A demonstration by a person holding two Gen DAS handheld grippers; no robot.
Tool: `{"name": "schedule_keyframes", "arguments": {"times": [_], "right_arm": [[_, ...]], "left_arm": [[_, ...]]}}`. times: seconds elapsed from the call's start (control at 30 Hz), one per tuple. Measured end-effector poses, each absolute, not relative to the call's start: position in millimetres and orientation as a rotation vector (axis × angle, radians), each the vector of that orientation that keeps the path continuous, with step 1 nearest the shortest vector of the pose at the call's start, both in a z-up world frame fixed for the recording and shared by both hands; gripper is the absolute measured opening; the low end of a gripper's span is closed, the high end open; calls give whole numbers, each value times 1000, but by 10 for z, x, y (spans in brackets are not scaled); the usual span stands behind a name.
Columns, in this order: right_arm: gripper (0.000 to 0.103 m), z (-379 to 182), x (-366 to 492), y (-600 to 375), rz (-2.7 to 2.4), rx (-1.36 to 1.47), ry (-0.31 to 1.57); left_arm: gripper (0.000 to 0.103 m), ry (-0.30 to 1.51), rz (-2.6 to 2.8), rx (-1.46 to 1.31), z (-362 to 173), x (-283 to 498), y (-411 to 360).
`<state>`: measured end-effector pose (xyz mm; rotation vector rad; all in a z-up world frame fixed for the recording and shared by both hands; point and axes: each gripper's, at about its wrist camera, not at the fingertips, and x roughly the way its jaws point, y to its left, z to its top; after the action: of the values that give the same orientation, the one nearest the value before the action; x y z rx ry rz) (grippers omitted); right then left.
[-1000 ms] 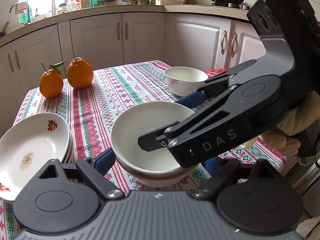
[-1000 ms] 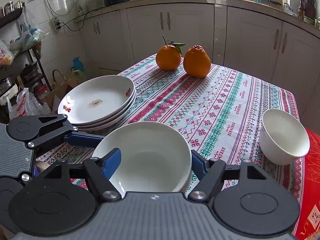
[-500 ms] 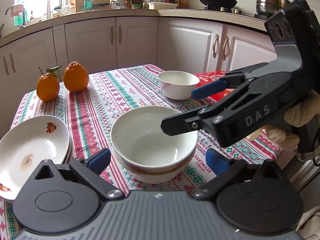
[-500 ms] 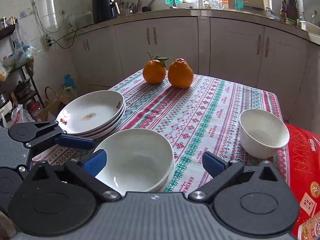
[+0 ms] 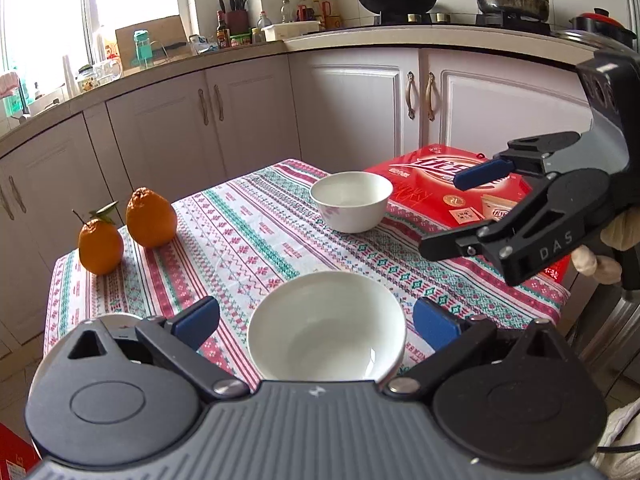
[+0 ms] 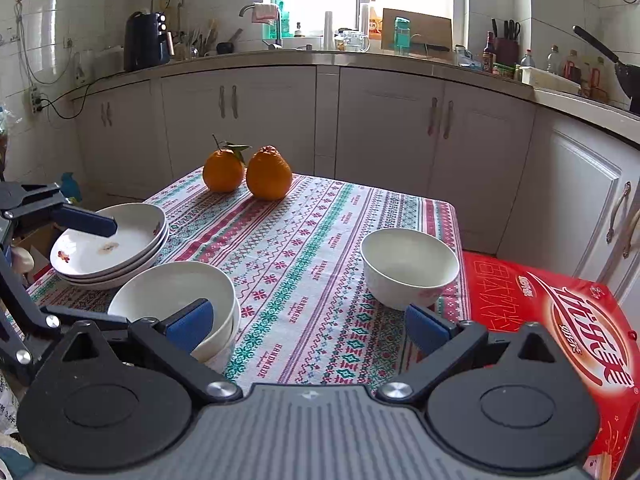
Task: Organize plates and bowls
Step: 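Move the left tool toward the white bowl by the red box while the right tool follows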
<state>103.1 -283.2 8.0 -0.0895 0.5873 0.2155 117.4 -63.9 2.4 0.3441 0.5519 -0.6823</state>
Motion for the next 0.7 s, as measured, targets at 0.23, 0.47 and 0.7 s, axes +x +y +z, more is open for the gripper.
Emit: {"name": "schedule_keyframes", "arguments": {"times": [0.23, 0.47, 0.7], "right_arm": [[103, -31, 1113, -3021, 197, -40, 593], [103, -254, 1355, -3212, 156, -55, 668], [103, -414, 1675, -3328, 81, -154, 690]], "left_arm": [[102, 538, -690, 356, 183, 1504, -911], [102, 546, -743, 408, 162, 1838, -1318], [102, 572, -790, 456, 39, 2247, -1769]]}}
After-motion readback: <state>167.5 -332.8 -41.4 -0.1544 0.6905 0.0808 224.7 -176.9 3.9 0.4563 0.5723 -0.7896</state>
